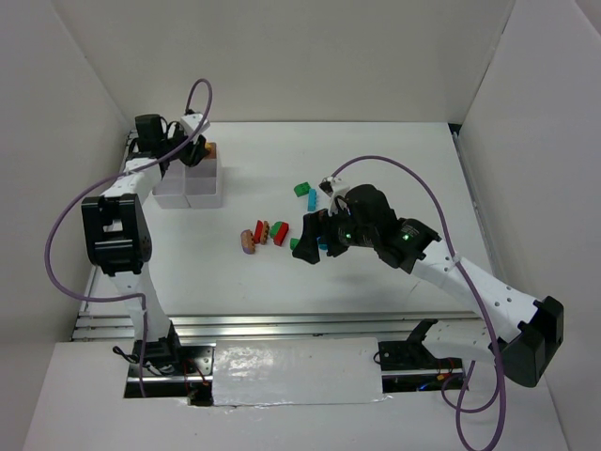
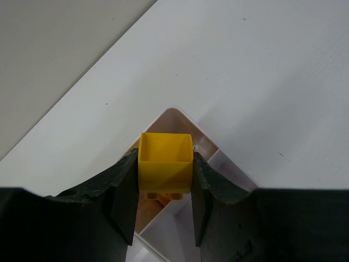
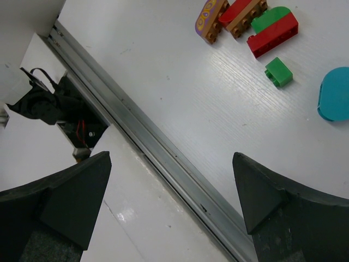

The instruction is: Sort the legos into containers by color

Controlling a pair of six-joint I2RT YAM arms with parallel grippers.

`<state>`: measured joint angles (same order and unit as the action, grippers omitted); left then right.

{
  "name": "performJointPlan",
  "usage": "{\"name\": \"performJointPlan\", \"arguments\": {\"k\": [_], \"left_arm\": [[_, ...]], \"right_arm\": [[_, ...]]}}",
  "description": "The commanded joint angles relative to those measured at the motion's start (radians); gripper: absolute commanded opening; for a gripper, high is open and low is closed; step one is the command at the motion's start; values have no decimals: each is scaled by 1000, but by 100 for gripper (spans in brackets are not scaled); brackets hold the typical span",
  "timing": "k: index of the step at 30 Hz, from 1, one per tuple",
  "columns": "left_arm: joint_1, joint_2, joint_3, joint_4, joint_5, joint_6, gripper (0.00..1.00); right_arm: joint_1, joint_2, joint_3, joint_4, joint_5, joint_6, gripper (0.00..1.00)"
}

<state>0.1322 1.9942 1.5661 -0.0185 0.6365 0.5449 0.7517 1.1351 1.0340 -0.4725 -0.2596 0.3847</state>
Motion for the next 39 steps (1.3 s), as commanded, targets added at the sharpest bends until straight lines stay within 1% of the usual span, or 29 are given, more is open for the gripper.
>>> {"name": "performJointPlan", "arguments": {"k": [1,3,4,5,6,11,17,19,20,21,23,24,25,27,28,29,30,31,32,33,34,35,36,37,38,39], "left_arm": [[1,-18,-35,46,42,4,25],[1,-26,-54,60,35,-6,26],[1,-29,-60,66,29,-17,41],[1,-32,-61,71,29,-23,63],[1,-38,-63,72,32,-26,99],[1,-58,-51,49,37,-34,100],[7,-164,-86,78,-1,-104,100],[7,-198,-87,94,-23,-183,100],[7,-233,-84,98,-85,-224,99],[6,-250,-72,82,-131,-340,99],[9,-287,-5,27,-260,-489,100],[10,-291,74,-36,-375,-637,100],[15,-296,112,-172,-397,-687,100],[30,-316,187,-294,-382,-765,100],[35,-333,187,-372,-392,-798,99],[43,-394,166,-377,-408,-844,100],[47,-441,87,-367,-423,-938,100],[52,-493,30,-298,-455,-995,100],[53,-620,-39,-250,-480,-1073,100],[52,-676,-145,-218,-498,-1108,100],[53,-693,-114,-309,-546,-1158,100],[53,-687,-113,-357,-564,-1166,100],[52,-693,-138,-356,-554,-1168,99],[52,-710,-177,-333,-516,-1174,100],[52,-748,-214,-289,-483,-1181,99],[50,-756,-253,-285,-451,-1182,99]], "right_arm": [[-6,-11,20,31,-18,6,100],[-6,-14,11,38,-21,8,100],[-5,-15,9,41,-24,11,100],[-5,-17,8,43,-24,13,100],[-5,-17,6,44,-27,13,100],[-5,-15,5,49,-32,14,100],[-5,-6,1,63,-35,16,100],[-5,6,0,67,-17,26,100],[-5,12,0,72,-7,29,100],[-6,20,4,69,5,40,100],[-5,70,40,29,55,54,100],[-6,118,52,15,77,77,100],[-6,142,69,-1,104,94,100],[-6,210,112,-55,195,156,100],[-8,233,142,-70,227,177,100],[-6,256,158,-107,256,198,100],[-8,306,172,-120,294,215,100],[-8,334,188,-129,309,221,100],[-8,360,220,-155,325,244,99],[-8,412,238,-167,344,252,99],[-8,439,274,-188,361,270,96],[-8,462,293,-196,375,278,96],[-6,509,308,-204,387,283,94],[-6,534,343,-210,391,287,92],[-5,555,357,-221,392,296,87],[-5,590,366,-219,405,298,85]]}}
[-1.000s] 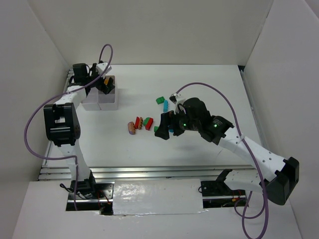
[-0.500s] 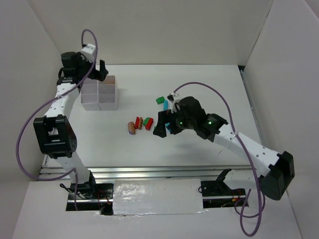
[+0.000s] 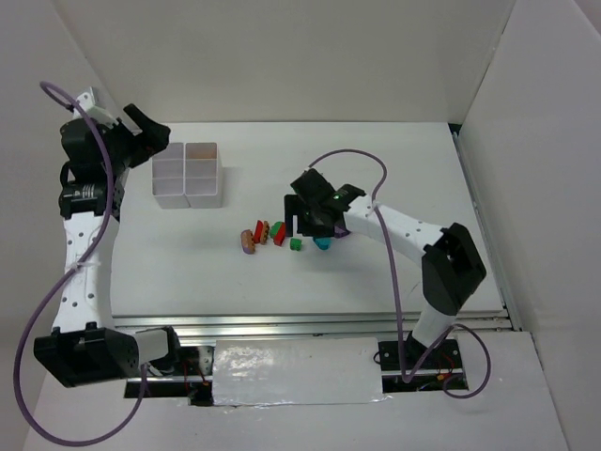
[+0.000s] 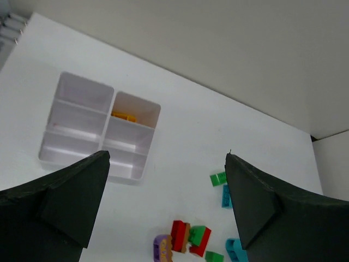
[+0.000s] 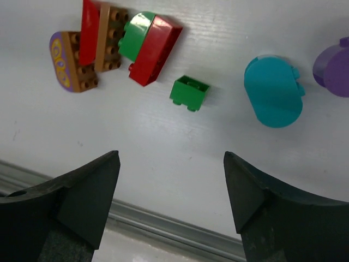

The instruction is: Sort the legos into containers by color

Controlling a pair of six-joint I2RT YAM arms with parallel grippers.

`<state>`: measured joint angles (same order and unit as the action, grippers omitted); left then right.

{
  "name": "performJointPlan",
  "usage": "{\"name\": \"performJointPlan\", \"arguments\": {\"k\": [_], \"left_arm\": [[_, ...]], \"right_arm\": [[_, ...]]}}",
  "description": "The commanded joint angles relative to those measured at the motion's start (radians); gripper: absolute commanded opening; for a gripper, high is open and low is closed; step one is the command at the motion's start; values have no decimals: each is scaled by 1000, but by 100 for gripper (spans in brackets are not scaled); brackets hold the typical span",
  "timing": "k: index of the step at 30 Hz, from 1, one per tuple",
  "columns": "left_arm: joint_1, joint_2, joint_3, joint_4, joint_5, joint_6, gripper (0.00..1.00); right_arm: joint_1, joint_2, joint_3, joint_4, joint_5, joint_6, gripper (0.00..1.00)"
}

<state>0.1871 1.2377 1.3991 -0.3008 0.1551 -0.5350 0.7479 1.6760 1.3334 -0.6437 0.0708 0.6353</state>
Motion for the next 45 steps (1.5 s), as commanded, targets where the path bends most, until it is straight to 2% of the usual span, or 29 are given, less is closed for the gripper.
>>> {"name": "performJointPlan", "arguments": {"k": [1,2,4,5,6,9,14,20,28,31,34,39,45], "left_arm": [[-5,-3,-92,-15,56,-105,100],[-3,-10,-98,-56,61,-114,99],[-5,-30,-103,-118,38,-129,100],[-3,-43,-113,-168,41,-131,100],[-3,-61,-126,-182,49,-138,99],[-15,-163,-207,-184,110,-149,100],[-69,-231,-235,-242,49,-114,100],[-117,-244,-210,-301,0,-57,100],[-155,-248,-230,-301,23,-36,100],[-173,-241,-219,-299,23,-26,99],[-179,-233,-216,-297,14,-16,100],[-219,-213,-215,-284,50,-5,100],[-222,-222,-227,-279,55,3,99]], "right_arm": [[1,63,78,-44,89,52,83],[1,74,79,-40,101,69,77],[2,103,78,-25,127,81,74],[2,123,78,-24,136,90,66],[5,131,72,-16,138,92,65],[4,169,67,13,132,92,65],[7,221,73,32,136,96,65],[18,263,101,35,138,115,65],[30,301,108,47,135,145,64],[54,265,90,73,156,144,64],[59,249,90,104,159,90,64],[57,326,182,42,169,-23,65],[51,321,141,90,135,-46,64]]}}
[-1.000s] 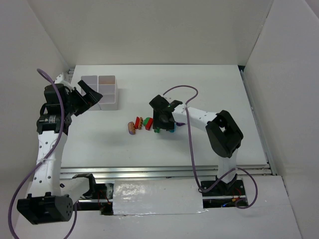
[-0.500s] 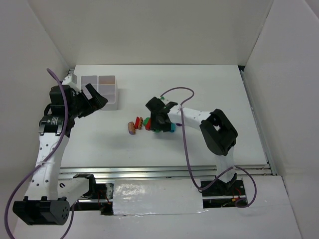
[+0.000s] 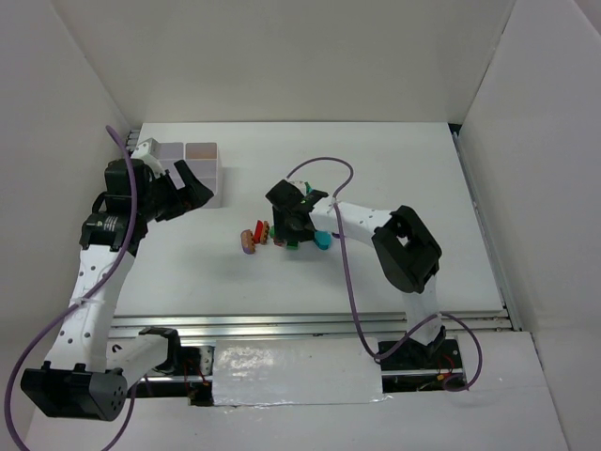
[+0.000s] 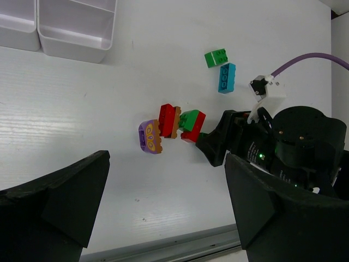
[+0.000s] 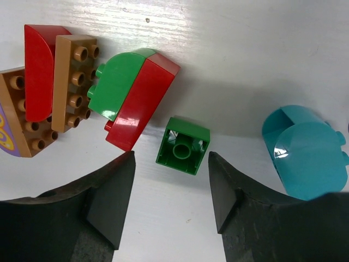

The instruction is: Sort the legos into containers by color

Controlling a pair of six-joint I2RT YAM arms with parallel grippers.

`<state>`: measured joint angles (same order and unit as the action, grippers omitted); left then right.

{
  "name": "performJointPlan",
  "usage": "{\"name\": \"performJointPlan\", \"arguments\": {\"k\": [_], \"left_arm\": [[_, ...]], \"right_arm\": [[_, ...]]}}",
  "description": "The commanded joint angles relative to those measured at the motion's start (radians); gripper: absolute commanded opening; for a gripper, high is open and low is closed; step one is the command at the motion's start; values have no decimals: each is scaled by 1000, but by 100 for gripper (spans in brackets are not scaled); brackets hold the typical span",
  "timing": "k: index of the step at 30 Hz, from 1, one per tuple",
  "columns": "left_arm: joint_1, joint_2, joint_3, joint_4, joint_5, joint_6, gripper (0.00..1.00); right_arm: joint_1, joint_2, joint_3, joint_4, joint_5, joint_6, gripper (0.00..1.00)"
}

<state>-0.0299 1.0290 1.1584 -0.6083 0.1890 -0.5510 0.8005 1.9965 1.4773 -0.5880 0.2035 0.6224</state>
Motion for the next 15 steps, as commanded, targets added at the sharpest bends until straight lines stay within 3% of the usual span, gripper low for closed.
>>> {"name": "performJointPlan", "arguments": {"k": [1,15], "left_arm": [[-5,-15,11,27,21,20,100],[-7,-15,11,13,21,28,100]], "right_arm": [[-1,1,-11,34,10,-27,62],[-1,39,-49,42,33,20,60]]}}
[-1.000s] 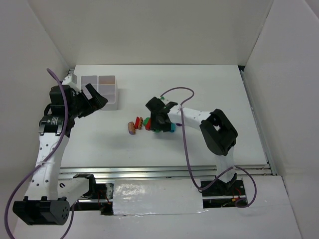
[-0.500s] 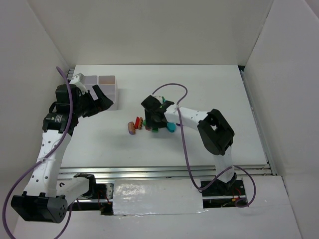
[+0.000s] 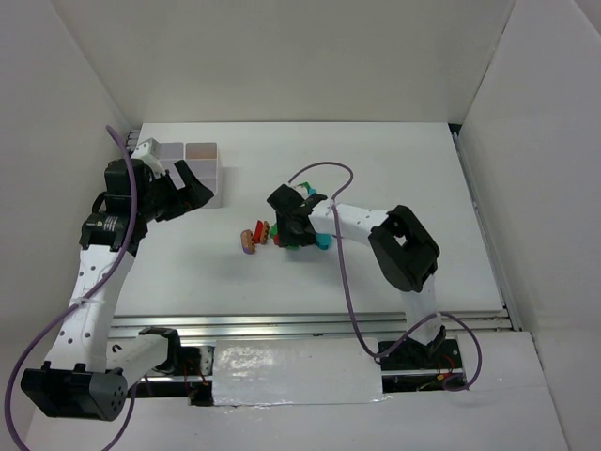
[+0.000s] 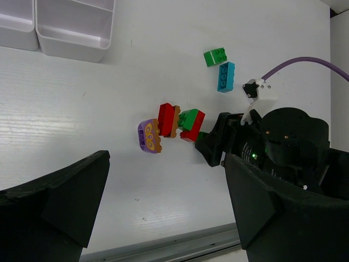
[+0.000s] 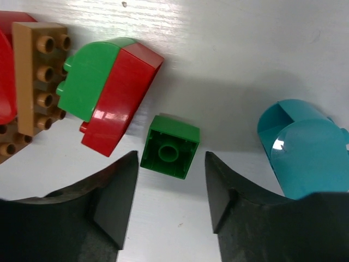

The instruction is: Sort the legos into containers by color

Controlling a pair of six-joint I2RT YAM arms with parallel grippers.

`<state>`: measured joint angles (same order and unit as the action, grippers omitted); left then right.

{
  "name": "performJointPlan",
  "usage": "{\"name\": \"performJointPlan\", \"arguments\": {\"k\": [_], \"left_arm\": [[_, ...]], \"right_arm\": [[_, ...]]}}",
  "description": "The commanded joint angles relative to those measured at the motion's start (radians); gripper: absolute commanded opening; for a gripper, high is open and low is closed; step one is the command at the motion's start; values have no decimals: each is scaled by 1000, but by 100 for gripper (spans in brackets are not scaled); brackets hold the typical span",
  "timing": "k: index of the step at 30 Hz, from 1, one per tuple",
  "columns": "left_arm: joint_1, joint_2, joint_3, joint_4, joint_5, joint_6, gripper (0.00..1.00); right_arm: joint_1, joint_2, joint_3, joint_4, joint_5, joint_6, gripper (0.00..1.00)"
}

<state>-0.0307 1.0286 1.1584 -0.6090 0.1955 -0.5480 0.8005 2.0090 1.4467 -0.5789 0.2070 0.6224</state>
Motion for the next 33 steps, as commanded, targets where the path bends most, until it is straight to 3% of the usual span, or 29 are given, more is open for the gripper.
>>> {"name": "performJointPlan", "arguments": {"k": [1,5,7,8,13,14,17,22,28,33], "left_arm": [[-5,-13,11,14,15,25,100],[-5,-7,6,18,18,26,99],[-5,-4,7,17,25,28,99],[-5,-2,7,14,25,28,100],[-6,14,27,12,65,30,100],[-6,33,35,6,83,28,99],[-12,98,75,-20,188,10,99],[-121,203,194,-78,222,-50,99],[-273,298,320,-113,223,-197,100],[-354,327,352,-69,297,-306,98]], "right_arm": [[-1,27,-22,43,29,20,57],[-1,27,-26,67,34,14,51],[-1,27,-23,73,34,5,29],[0,22,-25,73,37,5,9],[0,-117,-106,120,2,-36,6],[2,-154,-132,149,-32,-93,0],[5,-324,-236,267,-217,-228,0],[5,-579,-315,350,-409,-338,0],[5,-665,-310,356,-506,-382,1],[5,-763,-358,459,-444,-355,2]]}}
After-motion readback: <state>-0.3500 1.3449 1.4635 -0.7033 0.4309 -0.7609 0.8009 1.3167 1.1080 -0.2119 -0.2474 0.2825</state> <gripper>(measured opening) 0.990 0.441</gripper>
